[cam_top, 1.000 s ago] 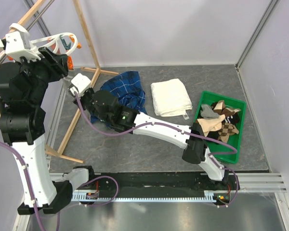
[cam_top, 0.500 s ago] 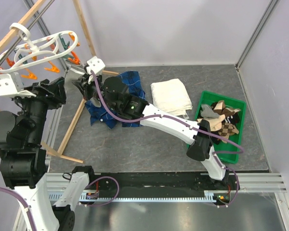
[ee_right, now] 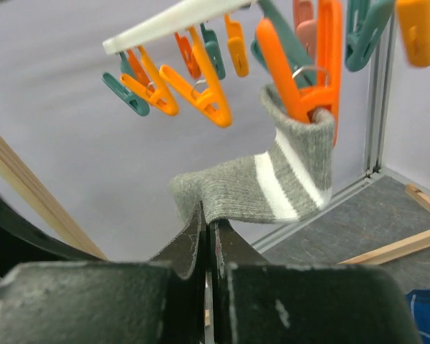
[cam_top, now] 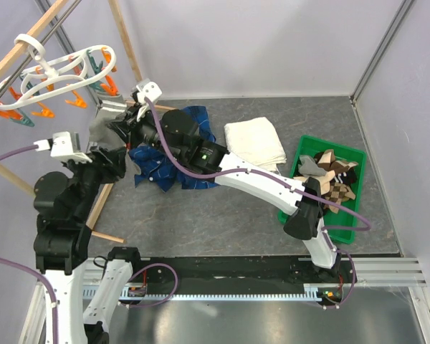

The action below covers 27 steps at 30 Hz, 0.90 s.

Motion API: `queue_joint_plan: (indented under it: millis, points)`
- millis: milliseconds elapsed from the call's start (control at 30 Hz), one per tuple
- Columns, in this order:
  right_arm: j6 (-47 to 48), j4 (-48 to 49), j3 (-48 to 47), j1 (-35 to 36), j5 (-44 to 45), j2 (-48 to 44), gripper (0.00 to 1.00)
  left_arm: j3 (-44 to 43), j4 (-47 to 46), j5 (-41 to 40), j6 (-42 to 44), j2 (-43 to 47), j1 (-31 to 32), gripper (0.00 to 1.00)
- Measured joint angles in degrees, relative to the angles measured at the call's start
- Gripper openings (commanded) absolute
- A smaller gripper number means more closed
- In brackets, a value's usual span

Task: Remove the socks clipped to the hanger
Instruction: Remove the sock from the hanger.

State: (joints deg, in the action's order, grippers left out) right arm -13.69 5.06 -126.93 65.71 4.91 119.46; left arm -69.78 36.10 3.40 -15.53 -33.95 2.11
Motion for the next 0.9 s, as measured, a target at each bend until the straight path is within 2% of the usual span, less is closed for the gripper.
queue_joint_plan:
  millis: [167, 367, 900]
  points:
    - [-1.9, 0.3, 0.0, -1.0, -1.8, -1.2, 0.0, 6.6, 0.1, -2.7, 0.0, 0.4, 0.8, 0.63]
    - [-6.7, 1.6, 0.4, -1.4, -4.7, -1.3, 0.0, 9.4, -2.4, -6.8, 0.0, 0.9, 0.8, 0.66]
    - [-13.8, 6.5, 3.6, -1.2, -6.5, -1.3, 0.0, 12.5, -10.1, -8.3, -0.1, 0.2, 0.9, 0.86]
